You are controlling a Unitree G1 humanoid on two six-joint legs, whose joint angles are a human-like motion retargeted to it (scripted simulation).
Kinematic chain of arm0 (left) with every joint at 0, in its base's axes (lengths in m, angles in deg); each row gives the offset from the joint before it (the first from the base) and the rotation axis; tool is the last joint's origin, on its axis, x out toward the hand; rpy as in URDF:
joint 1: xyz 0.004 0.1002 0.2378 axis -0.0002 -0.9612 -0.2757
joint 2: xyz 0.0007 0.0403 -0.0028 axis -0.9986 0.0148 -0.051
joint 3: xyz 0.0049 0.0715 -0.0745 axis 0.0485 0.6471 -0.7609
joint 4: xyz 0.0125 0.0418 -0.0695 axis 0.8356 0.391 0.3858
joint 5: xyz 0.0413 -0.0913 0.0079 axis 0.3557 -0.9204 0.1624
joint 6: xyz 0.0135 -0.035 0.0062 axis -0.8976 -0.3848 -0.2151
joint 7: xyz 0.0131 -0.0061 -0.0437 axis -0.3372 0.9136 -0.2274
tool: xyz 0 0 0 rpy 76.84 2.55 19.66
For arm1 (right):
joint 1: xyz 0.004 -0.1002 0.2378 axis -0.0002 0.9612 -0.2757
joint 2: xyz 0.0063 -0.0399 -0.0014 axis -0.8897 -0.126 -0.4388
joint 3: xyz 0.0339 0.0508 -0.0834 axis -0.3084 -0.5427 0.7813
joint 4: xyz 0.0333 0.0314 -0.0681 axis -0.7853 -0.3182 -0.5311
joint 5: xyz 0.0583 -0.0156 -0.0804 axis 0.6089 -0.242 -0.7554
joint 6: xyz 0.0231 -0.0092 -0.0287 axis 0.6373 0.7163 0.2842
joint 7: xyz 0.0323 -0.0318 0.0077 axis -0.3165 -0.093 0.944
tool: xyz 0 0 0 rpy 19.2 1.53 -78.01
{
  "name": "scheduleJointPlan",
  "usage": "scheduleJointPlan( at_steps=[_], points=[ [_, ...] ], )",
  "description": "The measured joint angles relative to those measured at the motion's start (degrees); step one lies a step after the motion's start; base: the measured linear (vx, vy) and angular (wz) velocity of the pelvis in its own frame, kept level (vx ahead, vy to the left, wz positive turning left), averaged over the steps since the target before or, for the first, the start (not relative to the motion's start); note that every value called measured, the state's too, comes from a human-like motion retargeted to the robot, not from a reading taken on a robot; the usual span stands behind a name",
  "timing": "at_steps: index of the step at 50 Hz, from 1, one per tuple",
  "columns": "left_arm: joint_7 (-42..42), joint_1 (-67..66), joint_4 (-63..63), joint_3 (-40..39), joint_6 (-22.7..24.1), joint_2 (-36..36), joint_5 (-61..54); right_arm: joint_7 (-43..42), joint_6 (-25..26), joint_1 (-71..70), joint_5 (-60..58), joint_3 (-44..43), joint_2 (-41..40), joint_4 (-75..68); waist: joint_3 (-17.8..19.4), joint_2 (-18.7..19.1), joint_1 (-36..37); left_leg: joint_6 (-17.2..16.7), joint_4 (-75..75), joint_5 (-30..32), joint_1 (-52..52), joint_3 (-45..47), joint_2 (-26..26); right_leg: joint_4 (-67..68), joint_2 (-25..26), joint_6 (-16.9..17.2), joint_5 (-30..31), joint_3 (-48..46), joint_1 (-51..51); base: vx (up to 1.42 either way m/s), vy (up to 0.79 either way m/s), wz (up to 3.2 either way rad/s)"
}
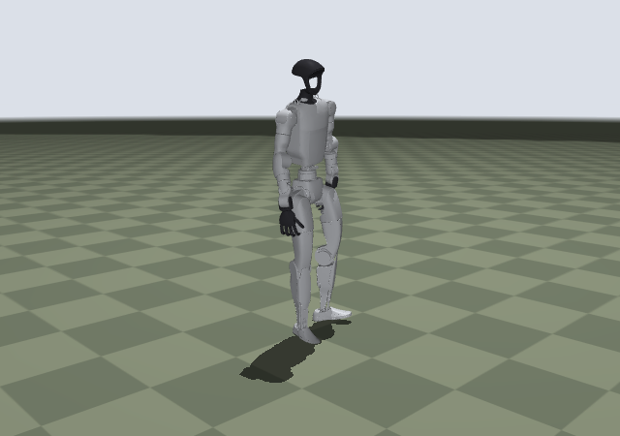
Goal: In place motions
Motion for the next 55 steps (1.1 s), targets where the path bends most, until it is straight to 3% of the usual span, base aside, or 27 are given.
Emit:
scheduleJointPlan(
  at_steps=[2,6,8,10,15,20,27,37,42,44,47,50,55],
  points=[
    [0.5,-0.9,-0.7,0.6,0.5,-0.3,1.4,-2.0,-1.3,-2.0,1.5,-1.4,1.6,6.6,-1.2,1.4,-2.4,-2.0,-2.1,1.0,0.5,0.7,0.8,0.2,0.4,0.3,-0.1,-0.8,-0.2,0.11,0.16,0.28],
    [4.2,-0.4,-0.9,1.4,-1.1,-2.3,7.6,-4.0,-4.2,-8.6,12.8,-4.5,4.6,17.8,-1.7,2.2,-6.1,-2.8,-4.7,1.3,2.1,4.7,1.1,0.1,0.4,0.8,-0.3,-3.3,0.4,0.0,0.13,0.38],
    [6.7,0.2,-0.3,1.2,-2.8,-3.3,11.5,-6.7,-5.2,-12.3,17.5,-7.1,6.1,22.4,-2.0,1.7,-6.3,-2.1,-4.1,1.1,1.5,1.3,0.4,-0.2,0.2,0.9,-0.2,-3.6,1.1,0.06,0.13,0.1],
    [8.7,0.3,0.7,1.0,-4.3,-3.9,13.9,-12.1,-5.2,-15.6,20.3,-9.9,7.8,26.2,-3.0,1.0,-5.3,-1.2,-4.0,0.7,1.7,0.4,-0.4,-0.3,-0.2,0.9,0.0,-3.7,1.3,0.09,0.12,-0.02],
    [11.5,0.2,3.2,-1.4,-5.9,-3.9,12.5,-35.8,-4.7,-24.3,27.6,-14.8,14.6,31.3,-6.6,-1.8,-0.8,-0.7,-5.0,-0.2,2.2,0.8,-2.3,0.4,-1.6,0.9,-0.3,-3.1,0.3,0.1,0.03,-0.08],
    [12.9,-2.3,7.2,-5.7,-6.1,-3.2,7.0,-45.5,-6.0,-30.9,30.6,-13.2,19.8,37.4,-10.3,-3.3,-1.4,0.0,-5.4,-0.7,1.6,-0.8,-3.2,0.3,-2.0,1.2,-0.7,-4.5,0.1,0.12,0.01,0.24],
    [15.8,-4.2,13.6,-8.6,-8.6,-2.7,5.2,-53.0,-7.3,-34.3,15.5,-7.5,28.1,55.4,-13.0,-4.3,-1.0,0.6,-5.8,-1.7,2.2,-0.5,-3.9,0.3,-2.1,1.3,-0.9,-3.5,-0.2,0.1,-0.01,-0.11],
    [13.3,-4.7,11.2,-9.6,-8.4,-1.5,9.3,-65.6,-13.1,-36.3,-12.9,-4.8,43.0,74.2,-12.8,-4.8,-0.6,0.7,-6.0,-2.5,3.2,-0.3,-4.3,0.1,-2.3,1.5,-1.1,-3.4,0.7,0.01,0.0,-0.03],
    [14.9,-3.1,9.3,-10.8,-8.4,-1.2,6.3,-69.9,-17.0,-35.2,-6.5,-6.8,39.4,70.7,-13.1,-5.2,0.1,0.7,-5.9,-2.6,2.7,-1.2,-4.5,-0.1,-2.5,1.6,-1.3,-4.6,1.1,-0.01,0.01,0.21],
    [15.4,-2.5,8.4,-11.2,-8.3,-1.6,5.3,-69.6,-13.6,-34.8,-0.8,-8.0,36.0,67.4,-13.3,-5.6,0.3,0.6,-5.8,-2.5,2.4,-1.5,-4.6,-0.2,-2.6,1.7,-1.3,-5.0,1.1,0.0,0.0,0.09],
    [14.8,-2.1,7.2,-11.8,-8.0,-1.9,4.3,-69.6,-4.0,-35.7,9.7,-9.6,29.7,61.9,-13.9,-5.9,0.4,0.6,-5.7,-2.5,2.0,-1.8,-4.6,-0.3,-2.6,1.7,-1.4,-5.4,1.2,0.0,0.0,0.0],
    [13.8,-1.8,6.7,-12.4,-7.7,-2.3,3.2,-63.4,2.8,-36.9,19.3,-11.3,23.4,57.0,-14.2,-6.1,0.1,0.5,-5.7,-2.5,1.8,-2.1,-4.6,-0.5,-2.5,1.7,-1.4,-5.8,1.4,0.0,0.0,0.0],
    [13.1,-2.0,8.0,-13.0,-7.8,-2.7,1.7,-58.0,3.1,-36.9,28.7,-12.2,18.4,54.8,-14.5,-5.9,-0.6,0.4,-5.7,-2.7,1.8,-2.2,-4.4,-0.6,-2.3,1.7,-1.4,-5.9,1.4,0.0,0.0,0.0]
  ],
)
